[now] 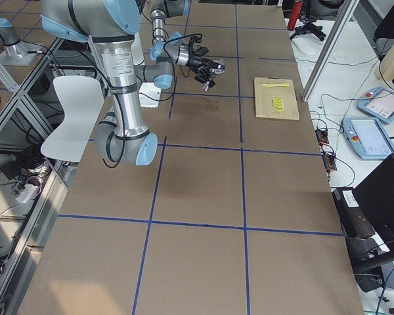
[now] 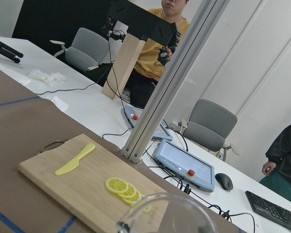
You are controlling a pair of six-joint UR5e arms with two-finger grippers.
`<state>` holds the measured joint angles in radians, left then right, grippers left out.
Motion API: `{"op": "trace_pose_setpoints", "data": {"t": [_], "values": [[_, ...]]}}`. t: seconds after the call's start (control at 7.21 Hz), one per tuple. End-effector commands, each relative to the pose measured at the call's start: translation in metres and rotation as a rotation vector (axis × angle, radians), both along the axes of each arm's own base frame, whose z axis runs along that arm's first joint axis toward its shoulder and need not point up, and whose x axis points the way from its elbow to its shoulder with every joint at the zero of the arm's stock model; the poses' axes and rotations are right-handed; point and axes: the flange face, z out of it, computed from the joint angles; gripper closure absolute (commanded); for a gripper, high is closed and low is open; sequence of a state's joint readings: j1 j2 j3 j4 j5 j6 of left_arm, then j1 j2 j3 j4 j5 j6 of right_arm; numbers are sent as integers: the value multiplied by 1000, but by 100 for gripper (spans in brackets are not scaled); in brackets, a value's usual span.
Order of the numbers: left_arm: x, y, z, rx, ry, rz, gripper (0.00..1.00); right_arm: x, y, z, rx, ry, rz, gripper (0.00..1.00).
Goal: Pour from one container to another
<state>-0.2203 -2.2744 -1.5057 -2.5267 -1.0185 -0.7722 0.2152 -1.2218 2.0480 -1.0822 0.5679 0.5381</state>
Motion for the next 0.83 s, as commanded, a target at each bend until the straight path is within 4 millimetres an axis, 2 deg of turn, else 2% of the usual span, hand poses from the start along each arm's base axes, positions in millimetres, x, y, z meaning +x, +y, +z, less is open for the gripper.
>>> {"op": "trace_pose_setpoints", "data": {"t": [0.0,0.14,0.28,0.42,0.55,0.69], "values": [[-17,3,14,3,16,-2,100,12,2,-4,-36,-137,16,100],[-20,2,13,3,22,-5,100,17,3,0,-45,-153,21,100],[-23,1,11,5,27,-8,100,22,4,15,-72,-183,29,100],[-31,1,18,4,23,-20,100,26,4,35,-94,-183,40,100],[-43,0,26,1,24,-70,100,27,2,43,-133,-248,42,100],[-54,-2,31,3,38,-85,100,31,-1,57,-153,-240,43,100]]}}
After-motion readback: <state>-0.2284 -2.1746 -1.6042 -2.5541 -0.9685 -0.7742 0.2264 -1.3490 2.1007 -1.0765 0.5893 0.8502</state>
